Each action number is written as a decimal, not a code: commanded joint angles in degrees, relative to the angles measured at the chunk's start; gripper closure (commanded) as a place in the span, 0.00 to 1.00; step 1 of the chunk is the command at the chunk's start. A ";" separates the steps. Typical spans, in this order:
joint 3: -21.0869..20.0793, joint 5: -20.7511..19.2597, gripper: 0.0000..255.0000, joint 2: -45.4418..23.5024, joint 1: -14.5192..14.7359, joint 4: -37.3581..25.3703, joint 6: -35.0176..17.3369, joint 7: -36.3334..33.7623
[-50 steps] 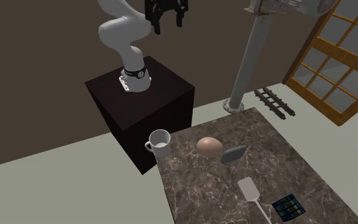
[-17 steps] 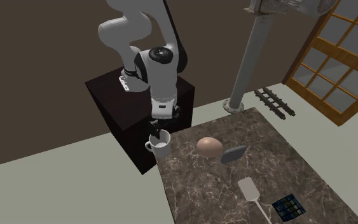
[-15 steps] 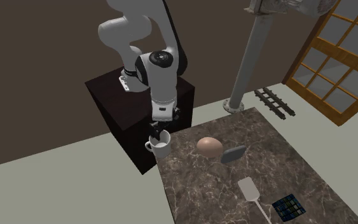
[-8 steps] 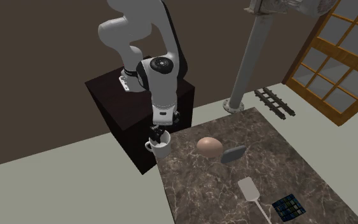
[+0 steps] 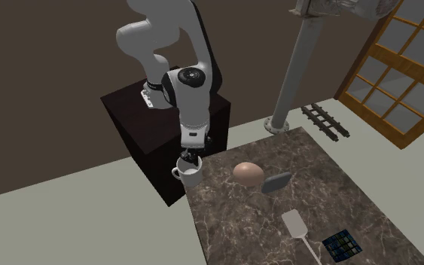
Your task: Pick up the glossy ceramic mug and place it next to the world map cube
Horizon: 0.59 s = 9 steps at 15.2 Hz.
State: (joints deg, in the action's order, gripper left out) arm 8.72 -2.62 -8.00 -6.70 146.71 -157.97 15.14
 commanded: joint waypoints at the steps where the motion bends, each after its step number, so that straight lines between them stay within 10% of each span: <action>1: 0.00 0.00 1.00 0.00 0.00 0.00 0.00 0.00; 9: 0.26 -0.78 1.00 3.34 0.15 -0.02 3.33 -0.45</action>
State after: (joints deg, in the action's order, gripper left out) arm 8.93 -3.25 -5.39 -6.56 146.85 -155.54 14.75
